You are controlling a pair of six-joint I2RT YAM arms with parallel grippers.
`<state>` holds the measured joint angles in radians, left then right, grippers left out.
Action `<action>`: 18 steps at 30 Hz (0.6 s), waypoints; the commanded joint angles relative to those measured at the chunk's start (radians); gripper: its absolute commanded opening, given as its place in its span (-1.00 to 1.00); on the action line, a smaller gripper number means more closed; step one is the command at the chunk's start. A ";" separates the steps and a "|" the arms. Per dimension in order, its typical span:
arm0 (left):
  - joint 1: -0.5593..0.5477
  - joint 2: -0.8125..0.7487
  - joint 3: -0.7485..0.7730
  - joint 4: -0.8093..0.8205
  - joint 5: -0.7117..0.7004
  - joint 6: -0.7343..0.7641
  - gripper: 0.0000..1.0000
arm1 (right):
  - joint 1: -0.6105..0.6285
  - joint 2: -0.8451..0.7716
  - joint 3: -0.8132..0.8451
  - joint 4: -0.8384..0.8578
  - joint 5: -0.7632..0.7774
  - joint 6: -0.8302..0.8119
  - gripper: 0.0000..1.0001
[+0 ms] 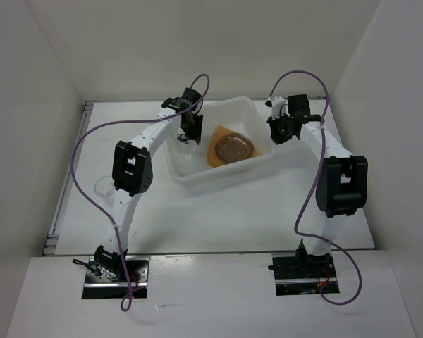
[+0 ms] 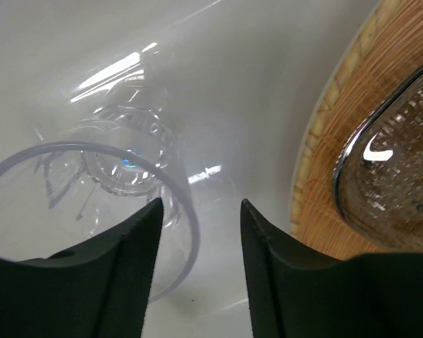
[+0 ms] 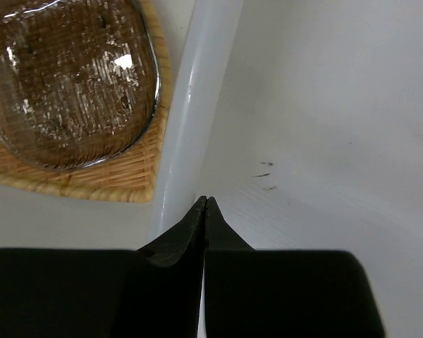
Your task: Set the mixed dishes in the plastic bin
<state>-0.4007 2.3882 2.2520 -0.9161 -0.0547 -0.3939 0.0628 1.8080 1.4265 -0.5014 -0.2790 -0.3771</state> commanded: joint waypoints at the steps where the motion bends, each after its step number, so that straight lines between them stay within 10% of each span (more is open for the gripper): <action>1: 0.002 -0.001 -0.003 -0.013 0.003 0.004 0.13 | 0.020 -0.022 0.048 -0.090 -0.162 -0.011 -1.00; 18: 0.023 -0.064 0.056 -0.062 -0.102 -0.031 0.96 | 0.074 -0.378 -0.202 -0.089 -0.044 0.021 -1.00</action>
<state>-0.3939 2.3882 2.2532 -0.9390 -0.1043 -0.4000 0.1352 1.4769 1.2530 -0.6170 -0.4080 -0.3832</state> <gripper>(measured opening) 0.963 0.001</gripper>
